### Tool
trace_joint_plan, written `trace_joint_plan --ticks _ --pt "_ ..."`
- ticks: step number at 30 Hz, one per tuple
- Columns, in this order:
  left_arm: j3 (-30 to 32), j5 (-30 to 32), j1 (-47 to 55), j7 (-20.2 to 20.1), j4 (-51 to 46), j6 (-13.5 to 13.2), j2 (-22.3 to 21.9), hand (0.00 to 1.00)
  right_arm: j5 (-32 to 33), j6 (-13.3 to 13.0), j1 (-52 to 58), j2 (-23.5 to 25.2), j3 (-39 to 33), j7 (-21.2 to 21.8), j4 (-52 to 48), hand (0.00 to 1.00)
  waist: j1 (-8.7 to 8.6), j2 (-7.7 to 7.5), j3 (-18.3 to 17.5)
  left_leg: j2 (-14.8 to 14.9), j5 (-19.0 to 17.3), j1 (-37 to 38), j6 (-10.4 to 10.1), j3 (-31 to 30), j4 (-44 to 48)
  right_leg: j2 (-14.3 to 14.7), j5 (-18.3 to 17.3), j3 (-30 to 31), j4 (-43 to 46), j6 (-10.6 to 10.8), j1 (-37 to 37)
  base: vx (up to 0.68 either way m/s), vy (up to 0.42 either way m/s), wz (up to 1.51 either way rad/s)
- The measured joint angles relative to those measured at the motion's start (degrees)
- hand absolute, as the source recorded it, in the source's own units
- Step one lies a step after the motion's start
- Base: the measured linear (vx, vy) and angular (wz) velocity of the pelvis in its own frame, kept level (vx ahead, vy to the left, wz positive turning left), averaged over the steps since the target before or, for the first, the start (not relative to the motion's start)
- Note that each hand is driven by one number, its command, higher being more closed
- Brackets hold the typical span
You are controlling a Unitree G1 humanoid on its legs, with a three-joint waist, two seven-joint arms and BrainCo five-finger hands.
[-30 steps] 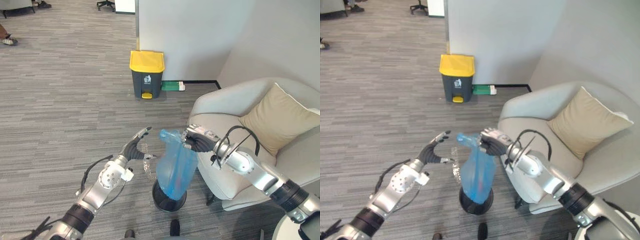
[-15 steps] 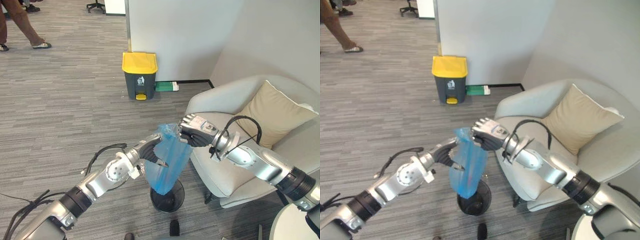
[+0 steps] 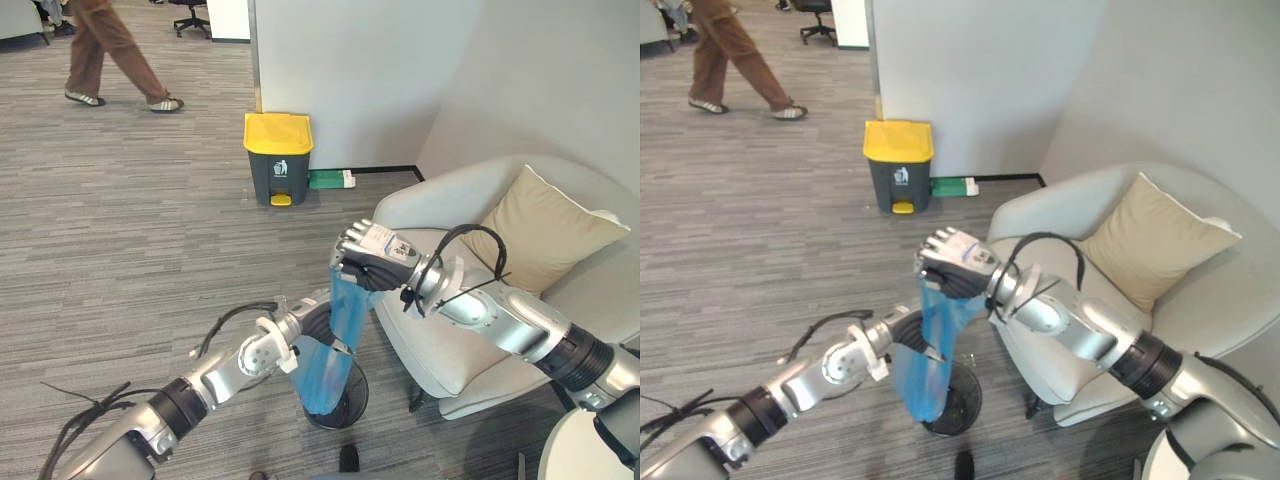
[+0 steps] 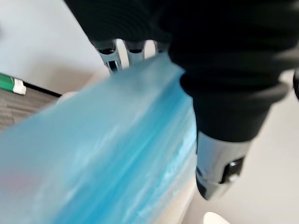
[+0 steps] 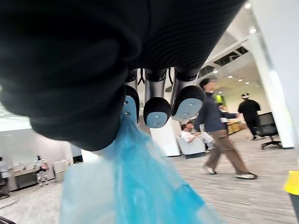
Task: Gather rubbish on tea table into small bin, then transfer packed bag to large trash can.
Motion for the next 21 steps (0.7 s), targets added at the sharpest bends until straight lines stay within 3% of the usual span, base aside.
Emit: trace_joint_plan --ticks 3,4,11,18,21 --pt "-0.04 0.97 0.01 0.01 1.43 0.54 -2.33 0.0 0.31 -0.07 -0.01 0.43 0.0 0.13 -0.03 1.0 0.1 -0.02 -0.01 0.04 0.0 0.01 -0.01 0.01 -0.06 0.06 0.0 0.02 0.0 0.0 -0.01 0.0 0.0 0.0" --pt "-0.01 1.03 0.01 0.06 1.65 0.59 -2.62 1.0 0.35 -0.07 -0.01 0.63 0.0 0.17 -0.03 1.0 0.1 -0.03 -0.02 0.04 0.0 0.02 -0.01 0.01 -0.06 0.07 0.0 0.03 0.0 0.0 -0.01 0.0 0.0 0.0" --pt "3.62 4.15 1.97 4.84 2.95 1.94 -6.05 1.0 4.42 -0.22 0.99 2.87 -0.31 1.82 -4.26 1.0 0.23 -0.03 -0.01 0.17 0.01 0.24 -0.01 0.13 -0.21 0.24 -0.01 0.1 0.14 0.01 0.02 0.0 0.0 0.0" --pt "7.02 2.64 9.76 6.39 -3.25 3.21 -8.21 1.0 4.96 -0.77 8.09 4.99 -2.23 2.36 -6.41 1.0 1.11 -0.01 0.0 -0.06 0.5 1.46 0.25 -0.01 -1.99 0.09 -0.8 -0.02 0.99 0.75 0.31 -0.02 0.004 0.02" --pt "8.19 2.62 9.49 8.08 -3.33 4.81 -12.64 1.0 4.85 -0.64 9.01 7.24 -2.2 2.59 -5.47 1.0 1.15 0.0 0.0 -0.08 0.51 1.93 0.27 0.04 -1.98 0.0 -1.28 0.08 1.68 0.75 0.4 0.0 0.0 0.0"
